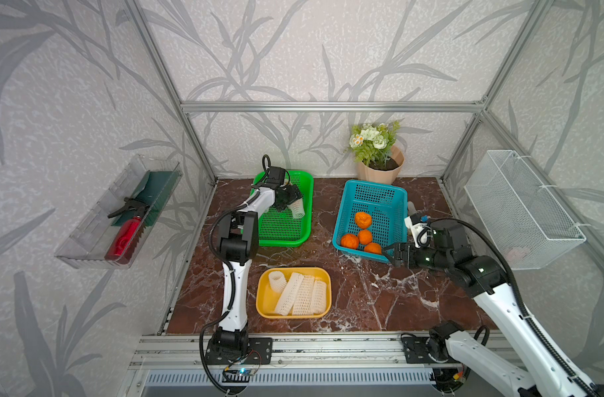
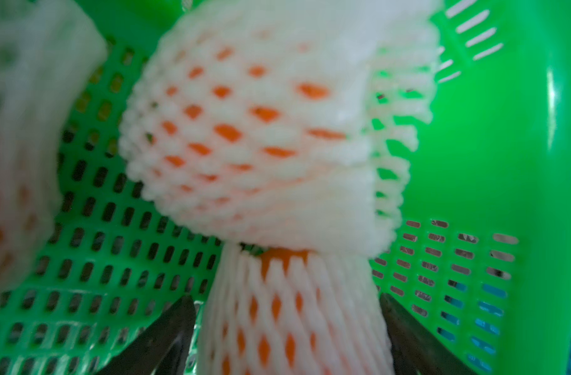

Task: Remove foam nets from oranges
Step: Pick up the orange from the basket.

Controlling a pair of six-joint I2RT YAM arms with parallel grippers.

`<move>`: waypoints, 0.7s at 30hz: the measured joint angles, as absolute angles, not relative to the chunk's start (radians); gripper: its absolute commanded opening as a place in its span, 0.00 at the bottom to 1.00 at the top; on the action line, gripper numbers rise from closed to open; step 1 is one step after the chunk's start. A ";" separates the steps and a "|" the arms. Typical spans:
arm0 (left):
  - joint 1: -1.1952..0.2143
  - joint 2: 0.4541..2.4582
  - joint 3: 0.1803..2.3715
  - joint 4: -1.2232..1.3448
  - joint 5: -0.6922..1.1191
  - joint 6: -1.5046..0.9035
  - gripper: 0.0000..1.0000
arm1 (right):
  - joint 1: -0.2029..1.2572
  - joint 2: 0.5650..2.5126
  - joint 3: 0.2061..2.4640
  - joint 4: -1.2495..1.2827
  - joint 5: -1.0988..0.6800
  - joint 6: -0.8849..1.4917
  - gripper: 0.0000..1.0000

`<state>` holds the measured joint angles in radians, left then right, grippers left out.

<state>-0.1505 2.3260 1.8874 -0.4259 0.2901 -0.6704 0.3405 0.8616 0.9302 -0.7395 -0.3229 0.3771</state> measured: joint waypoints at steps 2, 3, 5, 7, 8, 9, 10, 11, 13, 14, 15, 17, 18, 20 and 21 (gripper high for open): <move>-0.151 2.331 1.892 -0.425 0.291 -0.673 0.85 | 0.340 0.866 0.930 -0.739 -0.323 0.377 0.88; -0.151 2.331 1.893 -0.425 0.292 -0.674 0.84 | 0.340 0.869 0.930 -0.739 -0.323 0.377 0.88; -0.150 2.332 1.895 -0.424 0.294 -0.675 0.80 | 0.340 0.874 0.930 -0.739 -0.324 0.377 0.88; -0.150 2.332 1.896 -0.419 0.299 -0.677 0.74 | 0.340 0.879 0.930 -0.738 -0.324 0.377 0.88; -0.150 2.332 1.896 -0.416 0.301 -0.676 0.70 | 0.340 0.882 0.930 -0.738 -0.326 0.377 0.88; -0.150 2.332 1.896 -0.414 0.304 -0.675 0.65 | 0.340 0.885 0.930 -0.738 -0.328 0.377 0.88; -0.150 2.332 1.896 -0.414 0.307 -0.674 0.63 | 0.340 0.888 0.930 -0.738 -0.331 0.377 0.88; -0.150 2.332 1.896 -0.412 0.308 -0.672 0.61 | 0.340 0.891 0.930 -0.738 -0.334 0.376 0.88; -0.150 2.332 1.896 -0.409 0.314 -0.670 0.59 | 0.340 0.895 0.930 -0.738 -0.336 0.375 0.88; -0.150 2.332 1.895 -0.408 0.317 -0.669 0.58 | 0.340 0.896 0.930 -0.738 -0.339 0.374 0.88; -0.150 2.332 1.895 -0.405 0.317 -0.667 0.56 | 0.340 0.896 0.930 -0.738 -0.341 0.373 0.88; -0.150 2.331 1.889 -0.394 0.319 -0.663 0.55 | 0.340 0.896 0.930 -0.736 -0.342 0.371 0.88; -0.150 2.328 1.879 -0.385 0.321 -0.661 0.55 | 0.340 0.896 0.930 -0.734 -0.342 0.369 0.88; -0.150 2.312 1.848 -0.366 0.324 -0.654 0.55 | 0.340 0.896 0.930 -0.728 -0.342 0.368 0.88; -0.150 2.297 1.826 -0.357 0.325 -0.650 0.55 | 0.340 0.896 0.930 -0.726 -0.342 0.368 0.88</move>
